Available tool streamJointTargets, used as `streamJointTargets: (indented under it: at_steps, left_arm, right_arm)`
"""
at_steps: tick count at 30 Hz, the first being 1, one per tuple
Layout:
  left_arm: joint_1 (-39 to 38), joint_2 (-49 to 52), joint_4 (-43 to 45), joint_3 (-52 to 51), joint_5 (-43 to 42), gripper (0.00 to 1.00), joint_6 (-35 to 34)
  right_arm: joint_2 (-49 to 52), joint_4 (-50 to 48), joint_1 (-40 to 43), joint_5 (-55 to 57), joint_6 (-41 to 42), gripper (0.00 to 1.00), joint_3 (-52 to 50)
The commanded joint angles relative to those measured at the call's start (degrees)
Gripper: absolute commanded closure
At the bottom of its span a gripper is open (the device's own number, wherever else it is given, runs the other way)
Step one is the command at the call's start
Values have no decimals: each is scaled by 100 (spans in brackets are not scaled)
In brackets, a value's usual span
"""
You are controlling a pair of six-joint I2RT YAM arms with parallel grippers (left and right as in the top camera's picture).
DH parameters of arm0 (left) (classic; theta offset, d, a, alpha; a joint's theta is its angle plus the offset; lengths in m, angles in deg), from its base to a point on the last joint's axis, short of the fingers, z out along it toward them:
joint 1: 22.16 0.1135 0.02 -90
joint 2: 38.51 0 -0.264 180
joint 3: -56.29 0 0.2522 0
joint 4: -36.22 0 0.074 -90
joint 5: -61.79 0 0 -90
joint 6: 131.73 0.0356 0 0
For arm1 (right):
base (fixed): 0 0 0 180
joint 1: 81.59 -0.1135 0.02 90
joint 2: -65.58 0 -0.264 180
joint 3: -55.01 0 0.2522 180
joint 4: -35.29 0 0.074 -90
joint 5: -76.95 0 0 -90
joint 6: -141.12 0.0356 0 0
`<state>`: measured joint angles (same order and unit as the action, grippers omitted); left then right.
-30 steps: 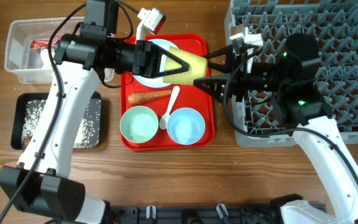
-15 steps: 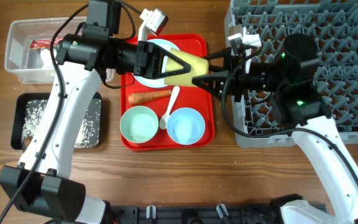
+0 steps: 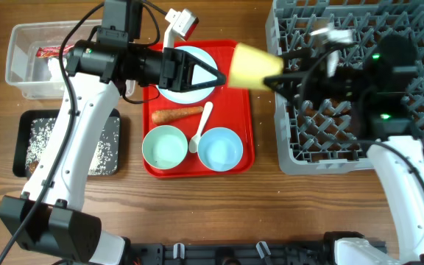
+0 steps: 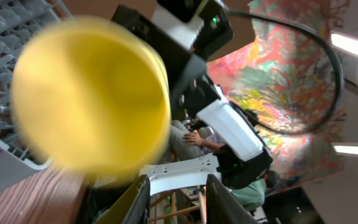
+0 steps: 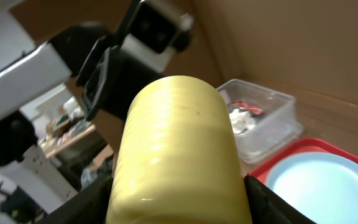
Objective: Sort waste into correct bins and load items into the dishwasher rack
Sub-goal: 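Carry the yellow cup with the right gripper and lower it into the rack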
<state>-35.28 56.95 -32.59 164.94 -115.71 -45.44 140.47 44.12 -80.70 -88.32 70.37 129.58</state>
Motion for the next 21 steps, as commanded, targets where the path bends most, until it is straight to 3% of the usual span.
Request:
streamJointTargets:
  at_steps: [1, 5, 9, 15, 21]
  left_arm:
    - [-11, 11, 11, 26, 831, 72, 26]
    - [-11, 11, -125, 26, 2780, 69, 26]
    - [-11, 11, -258, 26, 3891, 68, 26]
    - [-11, 11, -420, 26, 5287, 66, 26]
    - [-11, 11, -509, 24, 6017, 60, 28]
  right_arm:
    - [-120, 81, 704, -459, 481, 52, 94]
    - [-286, 750, 1475, -426, 404, 52, 94]
    - [-437, 1556, 1624, 249, -223, 52, 94]
    - [-610, 3405, 1624, 2321, -1318, 52, 96]
    - [-1209, 4496, 1624, 3958, -1303, 52, 184]
